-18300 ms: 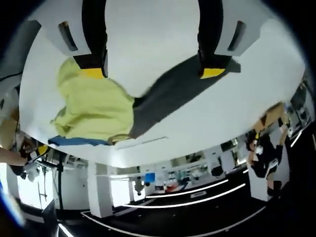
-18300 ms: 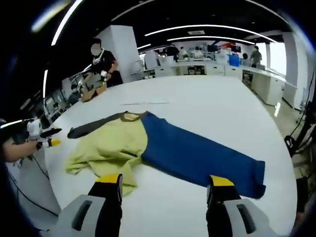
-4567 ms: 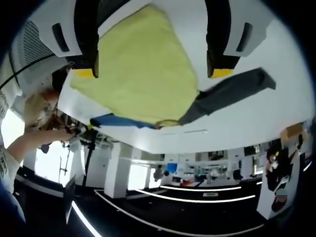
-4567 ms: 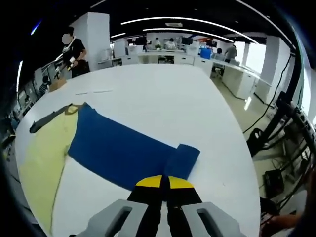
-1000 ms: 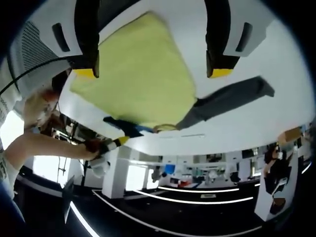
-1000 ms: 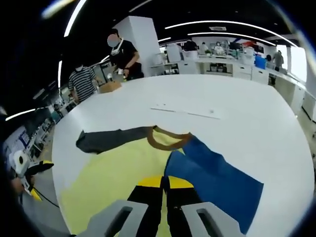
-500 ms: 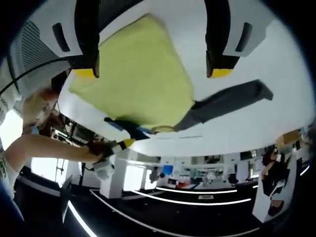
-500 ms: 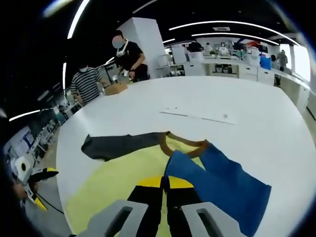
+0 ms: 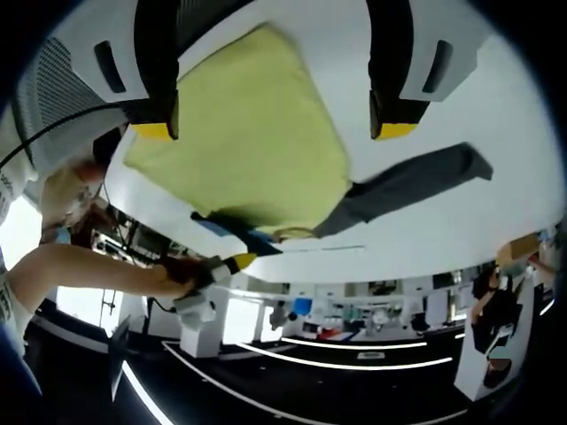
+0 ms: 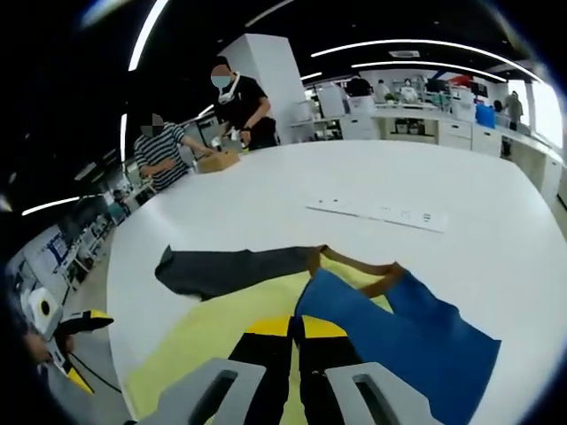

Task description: Fold the garment on the visible template until the final outline fits inside the template.

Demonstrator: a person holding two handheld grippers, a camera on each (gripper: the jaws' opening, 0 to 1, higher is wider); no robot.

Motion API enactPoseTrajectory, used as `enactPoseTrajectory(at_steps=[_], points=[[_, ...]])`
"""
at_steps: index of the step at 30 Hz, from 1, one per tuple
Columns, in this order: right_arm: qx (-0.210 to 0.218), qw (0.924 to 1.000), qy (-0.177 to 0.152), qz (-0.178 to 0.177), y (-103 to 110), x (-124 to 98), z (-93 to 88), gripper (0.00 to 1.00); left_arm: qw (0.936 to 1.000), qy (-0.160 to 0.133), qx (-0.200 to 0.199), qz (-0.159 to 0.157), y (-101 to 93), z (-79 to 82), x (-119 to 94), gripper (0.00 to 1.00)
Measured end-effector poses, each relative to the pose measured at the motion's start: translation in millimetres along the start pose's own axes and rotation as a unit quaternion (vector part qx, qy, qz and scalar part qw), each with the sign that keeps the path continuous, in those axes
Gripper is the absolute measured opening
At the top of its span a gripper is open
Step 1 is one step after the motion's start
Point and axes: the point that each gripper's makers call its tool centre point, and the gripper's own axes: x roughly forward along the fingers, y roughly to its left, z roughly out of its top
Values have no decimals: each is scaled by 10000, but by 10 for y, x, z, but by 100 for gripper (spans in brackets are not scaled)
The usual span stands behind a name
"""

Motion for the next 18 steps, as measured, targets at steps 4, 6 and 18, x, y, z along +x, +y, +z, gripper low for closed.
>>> enactPoseTrajectory(at_steps=[4,6,18], points=[[-17,10000,-25,60,74,48,48,0,10000,-7,-2,2,4,10,7,86],[-18,9999,-32,99,115,75,67,0,10000,-6,-1,4,4,14,8,86],[-225,9994,-18,243,367,239,132,0,9999,-23,1,153,76,7,-14,85]])
